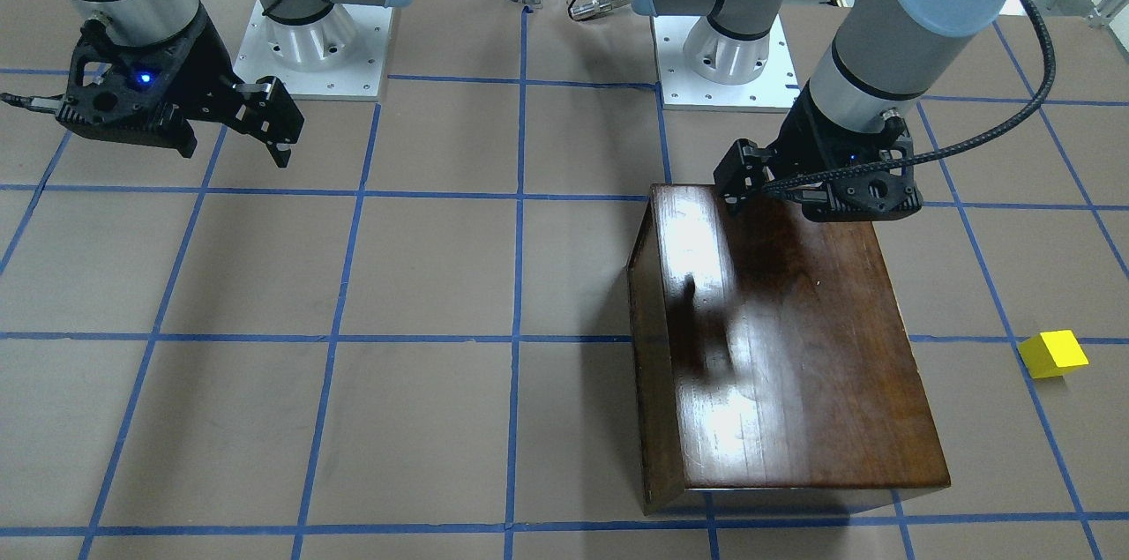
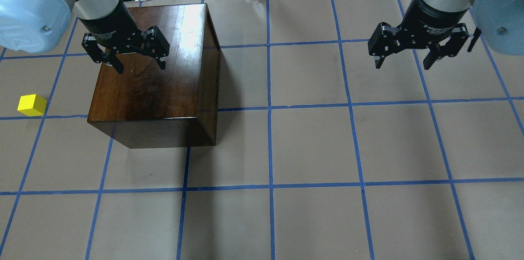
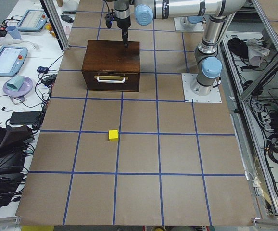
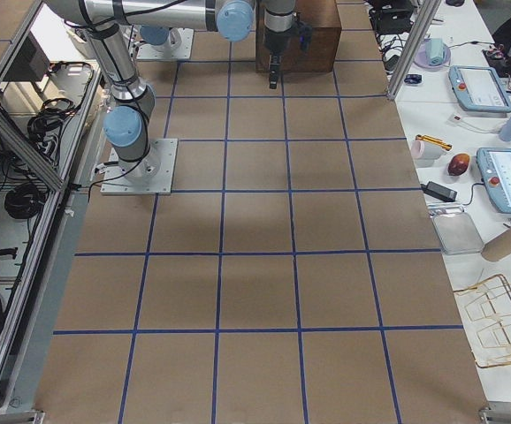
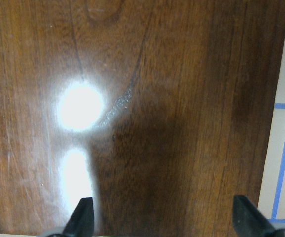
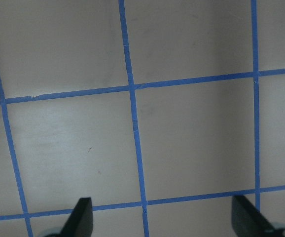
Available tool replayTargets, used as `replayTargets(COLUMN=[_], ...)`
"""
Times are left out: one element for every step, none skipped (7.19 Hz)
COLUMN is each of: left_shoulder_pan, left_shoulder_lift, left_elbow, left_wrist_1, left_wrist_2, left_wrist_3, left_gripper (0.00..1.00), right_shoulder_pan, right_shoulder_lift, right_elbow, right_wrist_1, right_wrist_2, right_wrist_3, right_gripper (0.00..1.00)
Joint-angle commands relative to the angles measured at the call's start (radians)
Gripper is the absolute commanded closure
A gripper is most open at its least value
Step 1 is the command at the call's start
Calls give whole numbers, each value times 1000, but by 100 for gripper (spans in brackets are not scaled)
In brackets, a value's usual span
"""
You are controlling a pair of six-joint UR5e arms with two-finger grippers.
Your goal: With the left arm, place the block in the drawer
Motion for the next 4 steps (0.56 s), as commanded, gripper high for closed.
replayTargets(left_shoulder_pan=[2,4,12,28], left_shoulder_lift=[0,2,0,0], left_elbow=[4,4,5,8], left_wrist_1=[0,-1,-2,-2], left_wrist_2=[1,1,-1,-7], left_wrist_3=[0,-6,0,3], left_gripper=[0,0,0,0], right_shoulder_pan=[0,0,0,0], right_shoulder_lift=[0,0,0,0], right_elbow=[0,0,0,0], right_wrist_1=[0,0,0,0], right_wrist_2=[0,0,0,0], right_wrist_3=[0,0,0,0], right_gripper=[0,0,0,0])
